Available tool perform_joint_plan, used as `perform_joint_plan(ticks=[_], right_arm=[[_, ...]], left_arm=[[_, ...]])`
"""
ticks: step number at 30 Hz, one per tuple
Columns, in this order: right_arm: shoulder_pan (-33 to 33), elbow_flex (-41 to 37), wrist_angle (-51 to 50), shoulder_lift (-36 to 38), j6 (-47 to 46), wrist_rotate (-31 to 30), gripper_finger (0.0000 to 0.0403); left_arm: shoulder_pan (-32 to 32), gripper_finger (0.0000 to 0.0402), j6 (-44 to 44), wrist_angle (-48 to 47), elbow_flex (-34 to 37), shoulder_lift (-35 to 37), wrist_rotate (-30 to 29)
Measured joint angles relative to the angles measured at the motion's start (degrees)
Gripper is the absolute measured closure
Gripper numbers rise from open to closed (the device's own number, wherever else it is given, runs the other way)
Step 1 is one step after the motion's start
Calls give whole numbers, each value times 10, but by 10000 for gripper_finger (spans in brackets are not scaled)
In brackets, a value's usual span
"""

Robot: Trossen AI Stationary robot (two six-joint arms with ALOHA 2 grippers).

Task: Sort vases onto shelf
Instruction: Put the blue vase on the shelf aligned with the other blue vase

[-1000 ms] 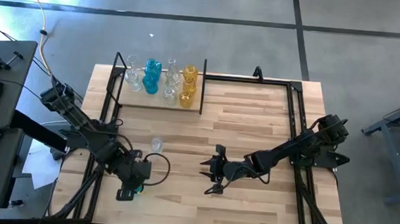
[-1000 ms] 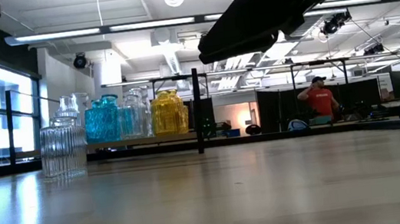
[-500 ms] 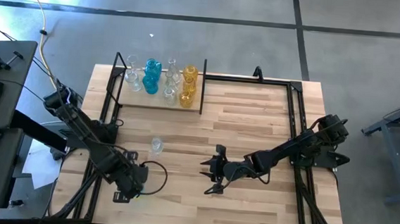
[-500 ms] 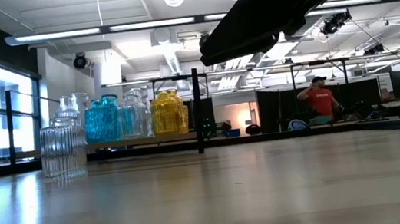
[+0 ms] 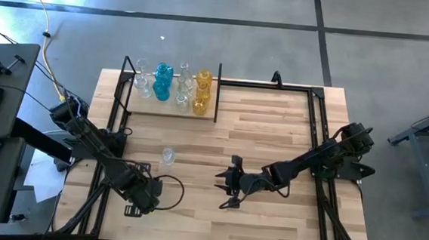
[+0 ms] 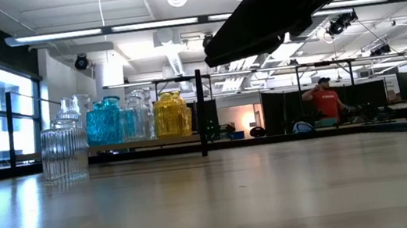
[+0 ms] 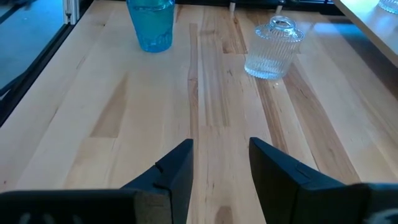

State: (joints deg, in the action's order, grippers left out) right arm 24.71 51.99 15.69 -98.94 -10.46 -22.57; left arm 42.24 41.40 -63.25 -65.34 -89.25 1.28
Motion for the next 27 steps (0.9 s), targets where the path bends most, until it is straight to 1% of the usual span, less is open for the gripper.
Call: perform_joint_plan(ticks=[4,6,10,14,18,21,24,27], right_arm=[[1,0,0,0,0,0,265],[1,0,0,0,0,0,265],[1,0,0,0,0,-5,265],[1,0,0,0,-1,-10,265],[1,0,0,0,-2,-10,265],[1,0,0,0,-2,-10,265],[1,0,0,0,-1,-9,265],[1,0,0,0,-1,-9,265]], left_arm=[[-6,362,-7,-1,0,1,2],[-13,385,-20,-1,0,1,12],[-38,385,-45,-16,0,17,23],[-84,392,-55,-53,0,59,21],[-146,395,-55,-76,0,122,18],[-204,396,-38,-97,0,174,9],[-274,396,-27,-124,0,218,-9],[-353,396,-32,-138,0,245,-20]])
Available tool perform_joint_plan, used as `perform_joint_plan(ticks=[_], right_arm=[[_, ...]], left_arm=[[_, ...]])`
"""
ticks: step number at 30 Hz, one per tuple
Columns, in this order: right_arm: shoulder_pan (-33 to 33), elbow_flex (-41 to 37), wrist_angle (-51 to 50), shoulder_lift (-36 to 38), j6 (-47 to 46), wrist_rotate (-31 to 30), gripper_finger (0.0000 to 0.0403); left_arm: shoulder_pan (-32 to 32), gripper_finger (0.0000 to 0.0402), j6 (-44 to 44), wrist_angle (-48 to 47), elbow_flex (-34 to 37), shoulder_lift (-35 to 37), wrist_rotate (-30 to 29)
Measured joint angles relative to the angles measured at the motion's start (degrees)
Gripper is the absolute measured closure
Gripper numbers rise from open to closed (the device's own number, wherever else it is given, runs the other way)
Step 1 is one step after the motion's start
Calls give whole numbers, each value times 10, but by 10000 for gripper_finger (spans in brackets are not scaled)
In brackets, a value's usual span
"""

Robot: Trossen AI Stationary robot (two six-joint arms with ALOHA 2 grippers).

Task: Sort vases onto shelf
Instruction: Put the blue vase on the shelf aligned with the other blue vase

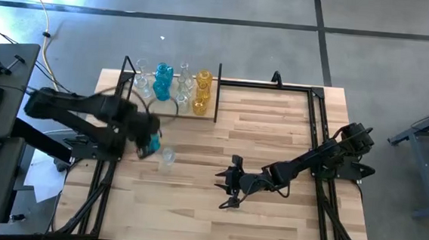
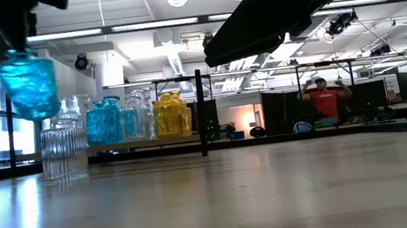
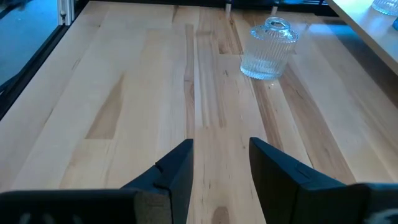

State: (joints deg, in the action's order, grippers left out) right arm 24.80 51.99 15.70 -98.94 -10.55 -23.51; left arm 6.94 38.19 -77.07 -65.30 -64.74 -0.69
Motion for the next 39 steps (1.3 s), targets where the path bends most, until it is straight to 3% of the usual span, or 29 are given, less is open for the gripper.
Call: perform_joint_plan(ticks=[9,16,27,31,39], right_arm=[[0,0,0,0,-1,0,265],[4,0,-1,0,0,0,265],[16,0,-1,0,3,0,265],[20,0,-1,0,5,0,265],[20,0,0,0,15,-1,265]], left_arm=[[-233,396,-114,40,0,0,3],[-335,396,-170,83,0,-11,51],[-368,396,-163,88,6,-5,65],[-343,396,-133,121,70,23,98],[-304,397,-69,277,210,76,161]])
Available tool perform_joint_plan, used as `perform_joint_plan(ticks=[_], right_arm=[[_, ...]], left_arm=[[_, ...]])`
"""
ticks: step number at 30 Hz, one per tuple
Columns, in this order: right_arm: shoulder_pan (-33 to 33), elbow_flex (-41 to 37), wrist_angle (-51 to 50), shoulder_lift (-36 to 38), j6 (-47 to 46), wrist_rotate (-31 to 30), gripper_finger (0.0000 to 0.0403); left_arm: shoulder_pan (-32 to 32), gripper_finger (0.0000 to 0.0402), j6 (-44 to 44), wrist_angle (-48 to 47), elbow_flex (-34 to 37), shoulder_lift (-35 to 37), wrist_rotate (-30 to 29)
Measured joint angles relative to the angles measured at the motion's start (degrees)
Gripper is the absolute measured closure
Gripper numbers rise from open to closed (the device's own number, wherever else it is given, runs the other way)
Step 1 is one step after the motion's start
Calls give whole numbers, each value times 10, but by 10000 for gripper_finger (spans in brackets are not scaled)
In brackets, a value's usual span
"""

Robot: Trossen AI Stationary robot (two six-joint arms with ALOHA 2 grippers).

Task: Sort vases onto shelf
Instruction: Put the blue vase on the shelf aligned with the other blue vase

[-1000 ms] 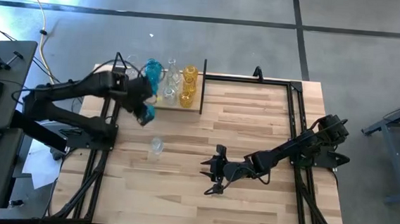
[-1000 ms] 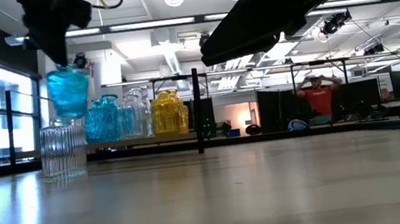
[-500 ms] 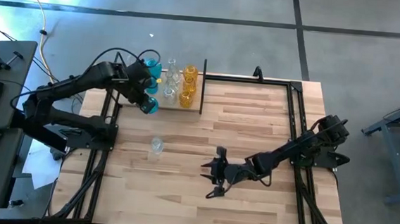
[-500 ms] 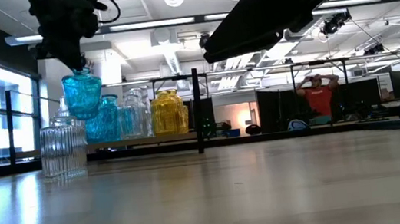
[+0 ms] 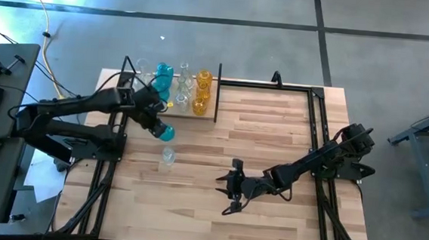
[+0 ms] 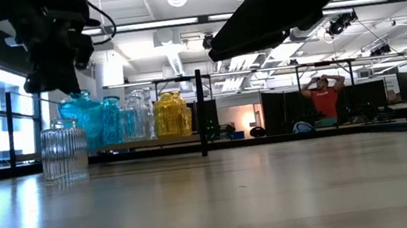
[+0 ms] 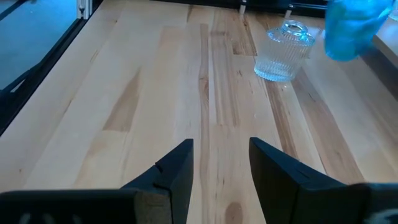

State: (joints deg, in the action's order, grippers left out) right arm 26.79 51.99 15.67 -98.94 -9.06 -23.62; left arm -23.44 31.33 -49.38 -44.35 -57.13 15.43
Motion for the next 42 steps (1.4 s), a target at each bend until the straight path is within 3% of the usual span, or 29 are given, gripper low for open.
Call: perform_joint_plan(ticks=[6,14,23,33,42], right_arm=[[-1,0,4,0,1,-1,265],[-1,0,4,0,1,-1,265],[-1,0,5,0,1,-1,265],[-1,0,5,0,1,0,265],[-1,0,5,0,1,0,265]], left_arm=[[10,397,10,16,44,1,-4],[10,385,-3,32,48,2,-40],[3,396,10,28,48,1,-9],[-10,327,5,28,48,1,-25],[-8,293,-63,21,26,1,-40]])
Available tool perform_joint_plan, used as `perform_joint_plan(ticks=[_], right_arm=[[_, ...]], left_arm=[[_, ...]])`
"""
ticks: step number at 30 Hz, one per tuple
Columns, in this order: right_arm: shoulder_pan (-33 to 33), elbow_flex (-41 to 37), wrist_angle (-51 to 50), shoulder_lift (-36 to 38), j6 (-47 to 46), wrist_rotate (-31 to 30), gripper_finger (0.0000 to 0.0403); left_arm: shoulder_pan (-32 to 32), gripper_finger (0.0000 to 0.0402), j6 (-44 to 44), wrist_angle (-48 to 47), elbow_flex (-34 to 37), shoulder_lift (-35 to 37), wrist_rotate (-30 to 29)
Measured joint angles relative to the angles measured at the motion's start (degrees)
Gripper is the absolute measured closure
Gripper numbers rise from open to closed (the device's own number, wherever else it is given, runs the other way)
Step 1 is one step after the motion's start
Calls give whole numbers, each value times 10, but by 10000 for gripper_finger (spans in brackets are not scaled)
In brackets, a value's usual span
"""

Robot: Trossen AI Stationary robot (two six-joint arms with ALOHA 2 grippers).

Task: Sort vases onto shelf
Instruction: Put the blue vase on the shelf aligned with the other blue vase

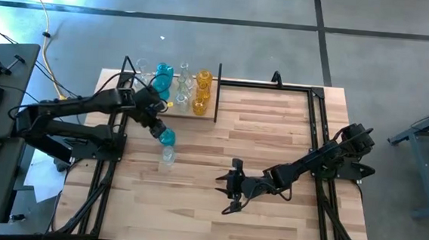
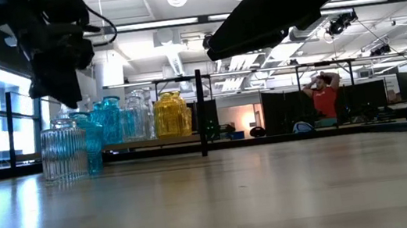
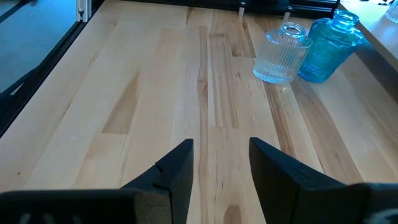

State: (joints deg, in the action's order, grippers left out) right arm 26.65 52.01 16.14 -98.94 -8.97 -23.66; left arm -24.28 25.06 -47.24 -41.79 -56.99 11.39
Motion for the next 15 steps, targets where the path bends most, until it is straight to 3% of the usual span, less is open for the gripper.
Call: perform_joint_plan(ticks=[5,10,15], right_arm=[[0,0,0,0,0,0,265],[0,0,0,0,0,0,265],[0,0,0,0,0,0,265]], left_arm=[[30,267,-14,-4,-26,0,-8],[75,226,-18,-32,-28,-5,-66],[108,183,-15,-20,-28,-27,-80]])
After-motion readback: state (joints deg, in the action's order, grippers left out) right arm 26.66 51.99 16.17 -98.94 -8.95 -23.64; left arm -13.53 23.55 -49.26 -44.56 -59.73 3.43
